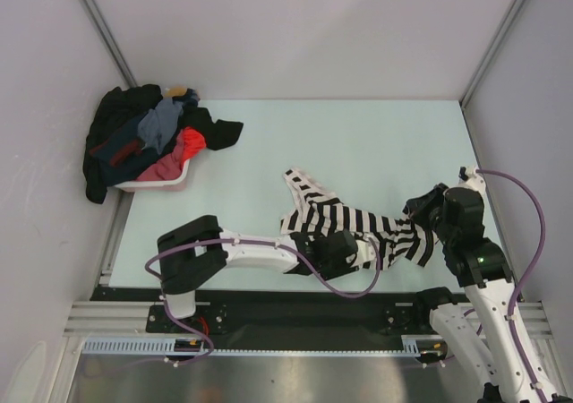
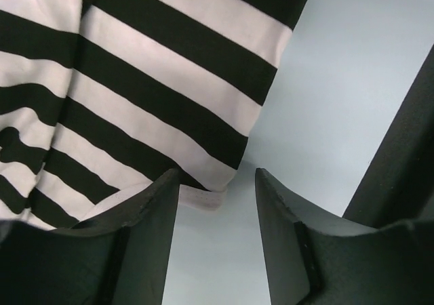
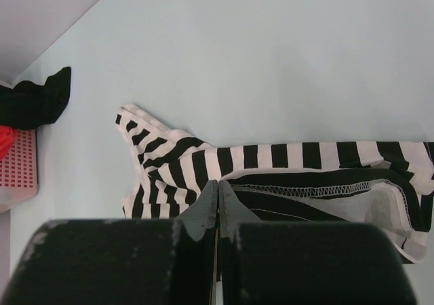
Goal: Fold and stack the tank tops
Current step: Flatten the tank top out
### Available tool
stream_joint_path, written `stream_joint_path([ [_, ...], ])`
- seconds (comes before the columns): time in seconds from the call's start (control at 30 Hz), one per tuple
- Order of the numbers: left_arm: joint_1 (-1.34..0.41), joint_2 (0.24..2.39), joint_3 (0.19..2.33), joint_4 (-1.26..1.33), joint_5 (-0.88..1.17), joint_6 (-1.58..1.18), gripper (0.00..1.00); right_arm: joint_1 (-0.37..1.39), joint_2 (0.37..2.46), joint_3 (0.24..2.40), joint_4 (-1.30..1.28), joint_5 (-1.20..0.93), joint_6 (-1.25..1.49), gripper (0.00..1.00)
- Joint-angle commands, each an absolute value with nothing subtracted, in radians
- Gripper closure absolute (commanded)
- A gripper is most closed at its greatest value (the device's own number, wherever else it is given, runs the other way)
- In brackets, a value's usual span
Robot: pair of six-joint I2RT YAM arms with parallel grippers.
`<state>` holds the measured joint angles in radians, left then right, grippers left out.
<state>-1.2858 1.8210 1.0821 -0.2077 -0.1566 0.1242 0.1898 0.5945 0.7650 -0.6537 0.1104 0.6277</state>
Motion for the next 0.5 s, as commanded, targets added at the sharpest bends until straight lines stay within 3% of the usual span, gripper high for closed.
stream_joint_path([
  [0.0,-1.267,1.839,1.131,-0.238,-0.126,0.143,0.47,0.181,0.586,0.761,-0.624,0.087,0.611,1.00],
  [0.13,-1.246,1.877,1.138,-0.252,-0.080,0.132,0.53,0.178,0.583,0.755,-0.623,0.081,0.611,1.00],
  [0.2,-1.246,1.887,1.140,-0.253,-0.058,0.133,0.62,0.176,0.580,0.753,-0.620,0.078,0.609,1.00],
  [0.33,-1.247,1.928,1.163,-0.294,-0.122,0.118,1.00,0.172,0.581,0.750,-0.623,0.078,0.607,1.00],
  [0.47,-1.238,1.908,1.151,-0.322,-0.187,0.098,1.00,0.169,0.571,0.746,-0.630,0.084,0.609,1.00],
])
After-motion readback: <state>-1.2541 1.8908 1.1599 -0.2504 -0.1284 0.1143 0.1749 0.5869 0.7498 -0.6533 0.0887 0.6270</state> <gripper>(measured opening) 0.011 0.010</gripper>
